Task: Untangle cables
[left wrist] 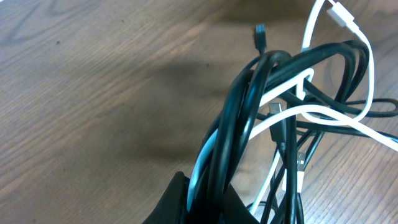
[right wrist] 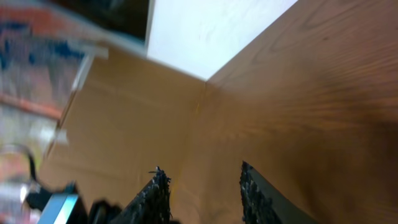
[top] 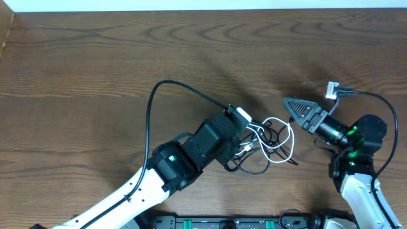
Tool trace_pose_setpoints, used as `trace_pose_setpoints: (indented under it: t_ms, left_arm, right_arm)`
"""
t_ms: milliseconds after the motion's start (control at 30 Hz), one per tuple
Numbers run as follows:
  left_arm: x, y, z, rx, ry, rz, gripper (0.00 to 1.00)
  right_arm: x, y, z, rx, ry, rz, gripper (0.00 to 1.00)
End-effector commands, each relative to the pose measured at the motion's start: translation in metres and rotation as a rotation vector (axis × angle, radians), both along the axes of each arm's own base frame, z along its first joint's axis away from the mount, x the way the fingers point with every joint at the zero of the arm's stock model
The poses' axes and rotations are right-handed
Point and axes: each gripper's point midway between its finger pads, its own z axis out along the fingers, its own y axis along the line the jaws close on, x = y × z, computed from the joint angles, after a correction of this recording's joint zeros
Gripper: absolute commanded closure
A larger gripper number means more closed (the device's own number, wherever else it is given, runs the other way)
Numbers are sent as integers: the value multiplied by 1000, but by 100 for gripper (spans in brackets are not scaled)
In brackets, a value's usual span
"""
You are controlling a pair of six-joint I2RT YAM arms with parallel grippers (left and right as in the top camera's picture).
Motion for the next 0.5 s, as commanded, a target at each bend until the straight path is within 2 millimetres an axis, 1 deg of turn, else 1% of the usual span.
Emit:
trace_pose_setpoints:
  t_ms: [0, 100, 200, 367, 433, 467]
  left_arm:
    - [0, -4, -1, 32, -24, -60, 93]
    - [1, -5, -2, 83, -70, -128, 92]
    - [3, -4, -1, 148, -139, -202, 93]
    - [23, 16, 3, 303, -263, -158, 92]
    - [24, 18, 3, 335, -286, -182, 93]
    - [25, 17, 4, 350, -301, -203, 92]
  right_arm:
    - [-14, 10, 8, -65, -121, 113, 62]
    - [-15, 11, 8, -75, -136, 121, 59]
    - [-20, 14, 8, -71, -138, 153, 61]
    - [-33, 25, 9, -82, -175, 243, 62]
    - [-36, 30, 9, -83, -181, 264, 62]
    - [-39, 36, 9, -86, -188, 282, 61]
